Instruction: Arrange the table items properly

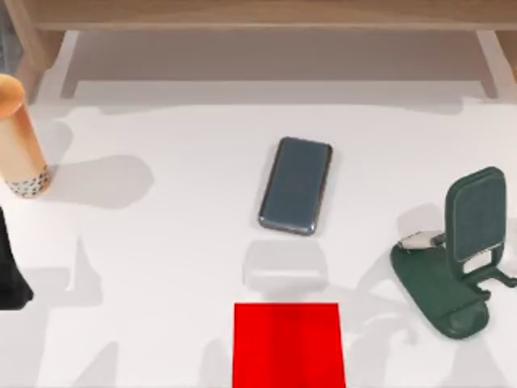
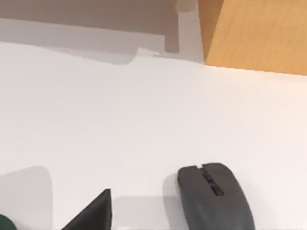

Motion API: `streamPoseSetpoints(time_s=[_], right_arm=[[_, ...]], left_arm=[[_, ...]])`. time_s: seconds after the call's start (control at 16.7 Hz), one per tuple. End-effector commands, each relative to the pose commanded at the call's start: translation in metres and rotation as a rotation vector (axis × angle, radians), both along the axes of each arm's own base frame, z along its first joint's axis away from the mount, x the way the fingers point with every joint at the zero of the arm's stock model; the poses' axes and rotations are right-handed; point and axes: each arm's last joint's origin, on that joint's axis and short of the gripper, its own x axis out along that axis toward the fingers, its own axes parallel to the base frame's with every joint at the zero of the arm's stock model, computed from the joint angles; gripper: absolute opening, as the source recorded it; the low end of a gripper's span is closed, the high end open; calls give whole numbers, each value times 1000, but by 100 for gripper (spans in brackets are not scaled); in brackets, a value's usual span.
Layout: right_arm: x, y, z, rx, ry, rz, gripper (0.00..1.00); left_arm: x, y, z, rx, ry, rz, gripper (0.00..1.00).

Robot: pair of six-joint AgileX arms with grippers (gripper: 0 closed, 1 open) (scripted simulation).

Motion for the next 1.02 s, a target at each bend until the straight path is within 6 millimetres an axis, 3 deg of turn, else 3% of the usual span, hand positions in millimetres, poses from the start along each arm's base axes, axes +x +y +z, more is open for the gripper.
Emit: streamPoseSetpoints(time_s=[0.24,0.48,0.78,1.02], right_arm=[[45,-6,25,-48,275,15,100],[102,-16,31,-77,548,48,100],[169,-31,13,-85,842,105,100],[207,-41,-11,-76,1014,150,100]], left_arm=[[0,0,0,0,0,0,100],[0,0,0,0,0,0,100],[0,0,0,0,0,0,100],[0,0,0,0,0,0,100]])
